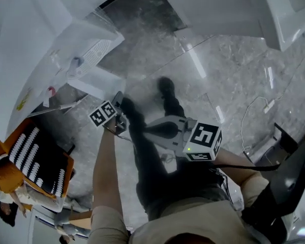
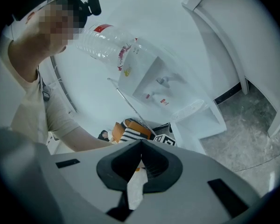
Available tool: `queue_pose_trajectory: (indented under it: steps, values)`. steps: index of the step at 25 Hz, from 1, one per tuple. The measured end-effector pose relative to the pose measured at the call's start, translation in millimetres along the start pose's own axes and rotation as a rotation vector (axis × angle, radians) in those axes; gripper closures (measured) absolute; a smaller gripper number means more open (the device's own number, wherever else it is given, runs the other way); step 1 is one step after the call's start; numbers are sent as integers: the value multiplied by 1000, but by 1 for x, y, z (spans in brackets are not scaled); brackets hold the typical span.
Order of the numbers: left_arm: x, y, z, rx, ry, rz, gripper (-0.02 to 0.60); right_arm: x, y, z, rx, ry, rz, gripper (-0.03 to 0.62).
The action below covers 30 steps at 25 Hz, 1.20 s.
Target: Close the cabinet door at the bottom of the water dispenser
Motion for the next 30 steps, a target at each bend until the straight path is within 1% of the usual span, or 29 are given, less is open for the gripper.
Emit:
queue_pose_trajectory:
  steps: [3, 7, 13, 17, 22, 25, 28, 30]
  values:
    - [-1, -1, 1, 8, -15, 7, 267, -6, -2, 2, 8, 3, -9, 579]
    - [-20, -4, -9, 14, -1, 21, 264, -13, -14, 17, 23, 26, 28, 579]
    - [-29, -9, -15, -1, 6, 61, 262, -27, -15, 30, 37, 65, 28, 579]
    - [-34, -14, -19, -15, 16, 103, 262, -38, -16, 40, 34, 101, 22, 579]
    - [-40, -15, -23, -22, 23, 156, 261, -52, -11, 52, 56, 138, 17, 579]
    - [-41, -17, -21, -25, 19, 168, 261, -54, -17, 56, 48, 139, 26, 579]
    - [-39, -20, -14, -55, 13, 184, 259, -57, -21, 62, 41, 133, 39, 579]
    - [-43, -16, -17, -60, 23, 186, 259, -57, -21, 71, 39, 139, 37, 579]
Point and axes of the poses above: the fingertips, and each gripper's own axes: z backward along the fingers, x to its left, y out of its underside, the point moved 4 cm from there along z, backward along the fingers, and after that the axes turned 1 degree about -x, right-handed, at the moved point
